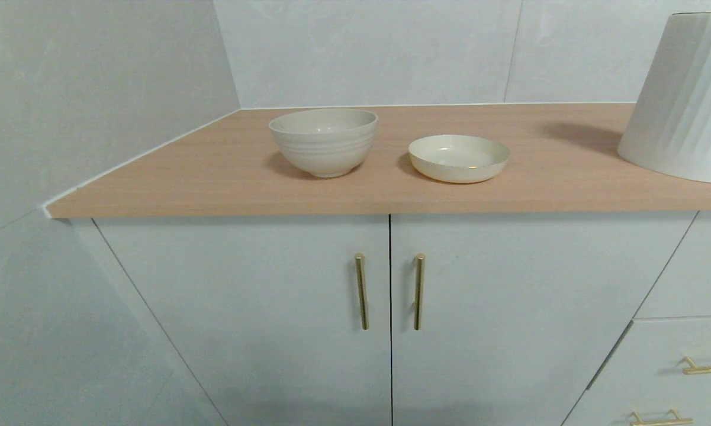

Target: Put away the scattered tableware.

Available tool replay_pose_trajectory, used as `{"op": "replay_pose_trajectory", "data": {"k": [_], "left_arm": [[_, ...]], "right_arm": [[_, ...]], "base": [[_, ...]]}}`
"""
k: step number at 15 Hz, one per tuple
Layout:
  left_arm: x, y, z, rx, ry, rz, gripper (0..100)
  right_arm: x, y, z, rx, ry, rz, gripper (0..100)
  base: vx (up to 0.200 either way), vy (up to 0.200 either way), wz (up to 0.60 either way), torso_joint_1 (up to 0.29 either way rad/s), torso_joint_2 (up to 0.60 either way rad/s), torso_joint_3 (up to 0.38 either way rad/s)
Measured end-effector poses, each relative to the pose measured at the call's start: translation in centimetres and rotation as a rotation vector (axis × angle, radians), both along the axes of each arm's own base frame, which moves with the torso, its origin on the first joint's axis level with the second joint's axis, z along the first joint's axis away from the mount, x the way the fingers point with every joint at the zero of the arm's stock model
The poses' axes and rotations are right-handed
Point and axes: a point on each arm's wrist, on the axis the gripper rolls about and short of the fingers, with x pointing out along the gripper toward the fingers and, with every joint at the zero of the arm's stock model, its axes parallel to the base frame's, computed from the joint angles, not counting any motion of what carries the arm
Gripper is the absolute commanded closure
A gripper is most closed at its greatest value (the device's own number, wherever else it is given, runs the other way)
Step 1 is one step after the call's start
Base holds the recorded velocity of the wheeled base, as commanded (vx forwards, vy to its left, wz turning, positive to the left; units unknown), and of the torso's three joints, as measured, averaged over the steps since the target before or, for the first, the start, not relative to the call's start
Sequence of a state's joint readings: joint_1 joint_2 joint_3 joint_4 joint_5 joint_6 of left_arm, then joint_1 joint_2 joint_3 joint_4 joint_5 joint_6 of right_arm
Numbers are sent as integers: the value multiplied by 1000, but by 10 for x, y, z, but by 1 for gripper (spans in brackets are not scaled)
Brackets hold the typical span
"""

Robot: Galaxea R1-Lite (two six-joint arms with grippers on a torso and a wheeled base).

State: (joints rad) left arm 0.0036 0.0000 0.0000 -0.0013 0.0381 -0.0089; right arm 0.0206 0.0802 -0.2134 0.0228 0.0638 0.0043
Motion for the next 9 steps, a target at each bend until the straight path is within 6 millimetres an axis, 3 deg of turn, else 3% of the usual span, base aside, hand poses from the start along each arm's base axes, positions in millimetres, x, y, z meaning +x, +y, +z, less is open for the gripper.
{"op": "replay_pose_trajectory", "data": {"k": [3,6,9], "left_arm": [[0,0,0,0,0,0,0],[0,0,0,0,0,0,0],[0,0,0,0,0,0,0]], "right_arm": [[29,3,37,-12,143,144,0],[85,12,60,-14,342,278,0],[140,49,73,-15,512,498,0]], "base": [[0,0,0,0,0,0],[0,0,0,0,0,0],[0,0,0,0,0,0]]}}
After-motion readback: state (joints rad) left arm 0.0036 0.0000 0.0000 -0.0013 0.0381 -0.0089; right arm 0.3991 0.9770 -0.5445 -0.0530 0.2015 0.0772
